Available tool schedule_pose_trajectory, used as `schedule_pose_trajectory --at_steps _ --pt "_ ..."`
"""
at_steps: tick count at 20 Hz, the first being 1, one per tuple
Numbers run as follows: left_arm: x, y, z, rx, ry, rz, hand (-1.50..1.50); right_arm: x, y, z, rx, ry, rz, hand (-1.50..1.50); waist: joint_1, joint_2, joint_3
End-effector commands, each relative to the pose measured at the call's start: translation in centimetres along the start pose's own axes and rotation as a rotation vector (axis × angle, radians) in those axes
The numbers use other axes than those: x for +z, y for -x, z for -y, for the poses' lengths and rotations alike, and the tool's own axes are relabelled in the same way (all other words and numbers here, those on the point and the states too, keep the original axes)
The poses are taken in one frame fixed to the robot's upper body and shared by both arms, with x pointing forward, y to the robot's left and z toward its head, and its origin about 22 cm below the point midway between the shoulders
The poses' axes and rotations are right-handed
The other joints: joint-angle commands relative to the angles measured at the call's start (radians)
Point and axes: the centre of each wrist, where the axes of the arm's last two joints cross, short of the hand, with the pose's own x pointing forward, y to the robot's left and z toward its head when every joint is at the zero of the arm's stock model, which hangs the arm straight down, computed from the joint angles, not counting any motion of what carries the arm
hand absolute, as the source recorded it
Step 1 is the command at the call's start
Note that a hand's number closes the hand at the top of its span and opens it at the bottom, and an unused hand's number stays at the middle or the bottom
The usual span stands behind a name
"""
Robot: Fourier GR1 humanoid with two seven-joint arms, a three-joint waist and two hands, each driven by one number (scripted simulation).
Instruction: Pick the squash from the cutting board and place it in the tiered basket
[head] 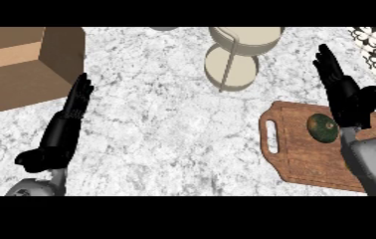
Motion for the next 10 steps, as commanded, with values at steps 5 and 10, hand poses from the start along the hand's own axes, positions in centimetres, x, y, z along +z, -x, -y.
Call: schedule_pose_trajectory --at_steps 5,10 --pt "0.8 1.4 -1.7 0.048 -0.021 -0.227 0.0 2.4 -3.0 -3.8 -0.249 -0.457 0.456 1.5 -0.02 -0.024 0.018" --pt "0.6 1.9 -3.9 0.129 0.01 -0.35 0.0 5.3 4.2 1.6 -0.061 0.074 0.084 -1.5 -0.032 -0.019 0.013"
